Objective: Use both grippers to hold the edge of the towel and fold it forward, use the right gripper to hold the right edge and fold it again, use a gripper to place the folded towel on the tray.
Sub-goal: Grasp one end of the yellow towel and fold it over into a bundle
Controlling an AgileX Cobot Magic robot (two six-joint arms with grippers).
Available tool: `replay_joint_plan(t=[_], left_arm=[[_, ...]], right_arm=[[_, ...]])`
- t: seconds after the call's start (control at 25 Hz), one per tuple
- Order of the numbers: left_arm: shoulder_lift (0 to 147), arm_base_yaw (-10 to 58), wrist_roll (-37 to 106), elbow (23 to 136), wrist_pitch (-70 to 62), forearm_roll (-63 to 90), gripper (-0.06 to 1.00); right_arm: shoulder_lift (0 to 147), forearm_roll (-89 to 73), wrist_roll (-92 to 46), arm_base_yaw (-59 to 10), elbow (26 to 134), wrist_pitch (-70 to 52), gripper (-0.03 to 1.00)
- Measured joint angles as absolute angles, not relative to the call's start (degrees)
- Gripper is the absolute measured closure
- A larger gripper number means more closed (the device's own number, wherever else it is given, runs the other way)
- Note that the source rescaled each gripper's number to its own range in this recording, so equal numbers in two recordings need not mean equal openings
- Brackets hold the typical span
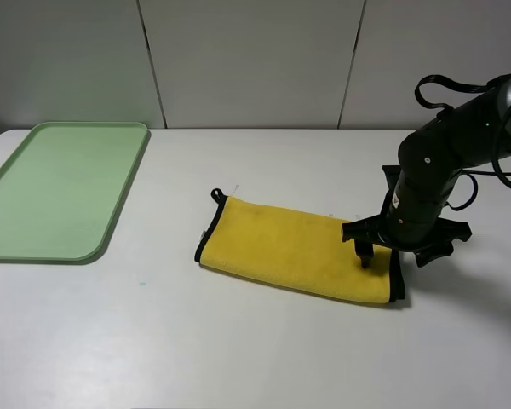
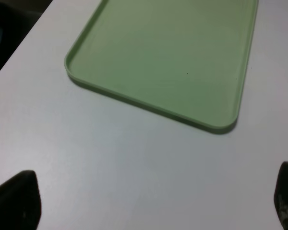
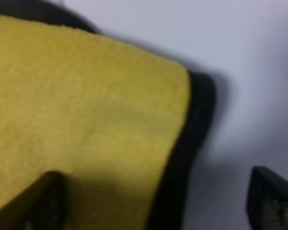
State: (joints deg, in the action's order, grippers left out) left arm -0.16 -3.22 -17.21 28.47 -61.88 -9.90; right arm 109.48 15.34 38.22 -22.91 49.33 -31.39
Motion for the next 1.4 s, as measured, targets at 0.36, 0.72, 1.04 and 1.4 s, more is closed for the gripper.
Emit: replay_joint_plan(t=[0.36,0.72,1.04,1.4], left_arm=[[-0.2,-3.2,-17.2,28.5,-61.9,-10.0,-0.03],[-0.2,-3.2,-17.2,28.5,-61.9,-10.0,-0.03],[-0.2,-3.2,-17.2,28.5,-61.9,-10.0,-0.03],[-0.2,-3.2,-17.2,28.5,-61.9,-10.0,-0.03]], right_arm=[[109.8,15.1,37.3,-23.0,49.4,-28.6,0.64],[109.8,17.8,37.2,-23.0,49.6,-28.8,0.94],[106.8,20.0,29.9,-22.9,55.5,-42.5,0.94],[103.8,21.7,17.8,-22.9,67.6,-55.4,0.94]])
